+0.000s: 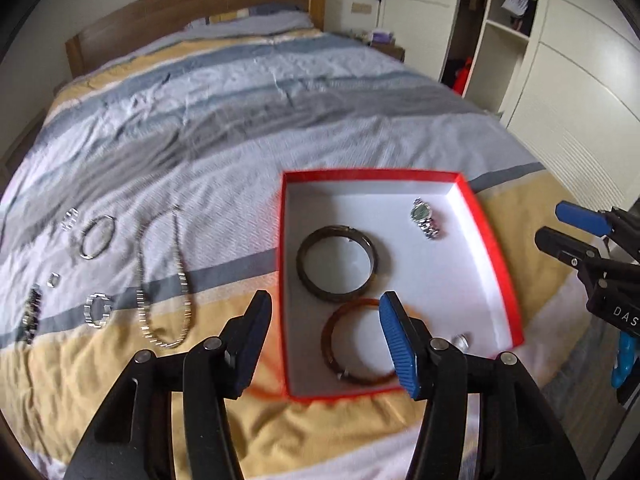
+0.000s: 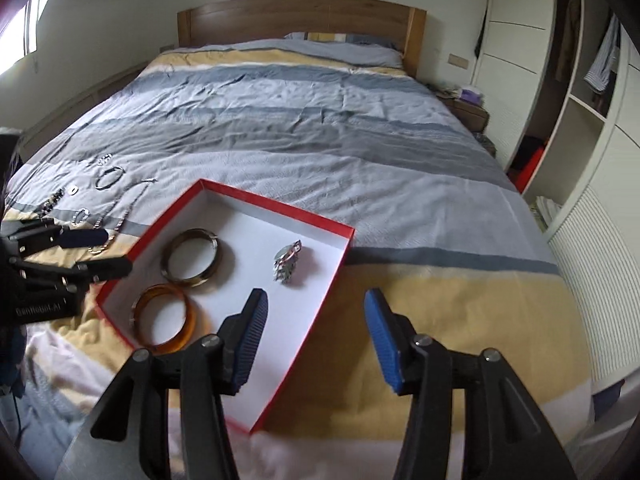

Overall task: Organize jewelry
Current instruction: 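Withdraw both tools from the red box back toward the jewelry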

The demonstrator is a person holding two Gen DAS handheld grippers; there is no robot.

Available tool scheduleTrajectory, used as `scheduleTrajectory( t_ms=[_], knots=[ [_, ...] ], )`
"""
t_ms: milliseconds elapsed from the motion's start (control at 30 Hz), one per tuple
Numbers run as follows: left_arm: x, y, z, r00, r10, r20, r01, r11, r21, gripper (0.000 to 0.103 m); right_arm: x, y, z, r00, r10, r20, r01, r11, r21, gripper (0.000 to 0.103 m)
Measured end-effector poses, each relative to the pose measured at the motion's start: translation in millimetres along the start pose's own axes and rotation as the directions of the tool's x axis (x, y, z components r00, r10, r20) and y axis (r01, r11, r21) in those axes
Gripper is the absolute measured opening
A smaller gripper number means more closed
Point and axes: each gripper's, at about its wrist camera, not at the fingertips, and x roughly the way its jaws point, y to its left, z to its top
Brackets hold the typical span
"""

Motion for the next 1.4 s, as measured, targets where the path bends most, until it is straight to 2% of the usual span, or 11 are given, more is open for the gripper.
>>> scheduleTrajectory(
  t_ms=[200, 300, 367, 567, 700, 1000, 1200, 1400],
  knots=[
    [-58.1, 7.4, -19.2, 0.998, 0.017, 0.055, -0.020, 0.998, 0.055, 0.056, -55.6, 20.2, -6.2, 0.999, -0.010, 0.047, 0.008, 0.999, 0.040, 0.049],
    [-85.8, 16.7, -31.5, 0.998, 0.018, 0.055, -0.022, 0.998, 0.056, 0.061, -89.3, 35.5, -4.1, 0.996, -0.010, 0.089, 0.005, 0.998, 0.055, 0.049],
    [-110.8, 24.3, -40.8, 0.995, 0.038, 0.089, -0.044, 0.997, 0.061, 0.065, -111.3, 46.9, -1.0, 0.992, -0.009, 0.125, 0.002, 0.998, 0.061, 0.049],
    [-176.9, 50.0, -64.6, 0.978, 0.086, 0.189, -0.094, 0.995, 0.032, 0.077, -165.7, 92.2, 8.5, 0.979, 0.002, 0.202, -0.013, 0.999, 0.052, 0.049],
    [-217.3, 77.4, -88.2, 0.961, 0.131, 0.244, -0.129, 0.991, -0.024, 0.083, -189.5, 122.2, 11.8, 0.970, 0.028, 0.240, -0.044, 0.997, 0.063, 0.049],
    [-258.2, 139.8, -137.6, 0.944, 0.212, 0.252, -0.174, 0.971, -0.165, 0.085, -208.1, 188.5, 7.2, 0.957, 0.118, 0.264, -0.126, 0.992, 0.011, 0.049],
    [-263.6, 168.2, -163.1, 0.916, 0.314, 0.249, -0.264, 0.940, -0.215, 0.085, -201.2, 213.0, 6.6, 0.954, 0.160, 0.253, -0.160, 0.987, -0.023, 0.049],
    [-248.4, 207.5, -188.8, 0.917, 0.352, 0.187, -0.288, 0.909, -0.300, 0.085, -174.5, 218.9, 3.6, 0.956, 0.191, 0.221, -0.192, 0.981, -0.017, 0.049]
  ],
)
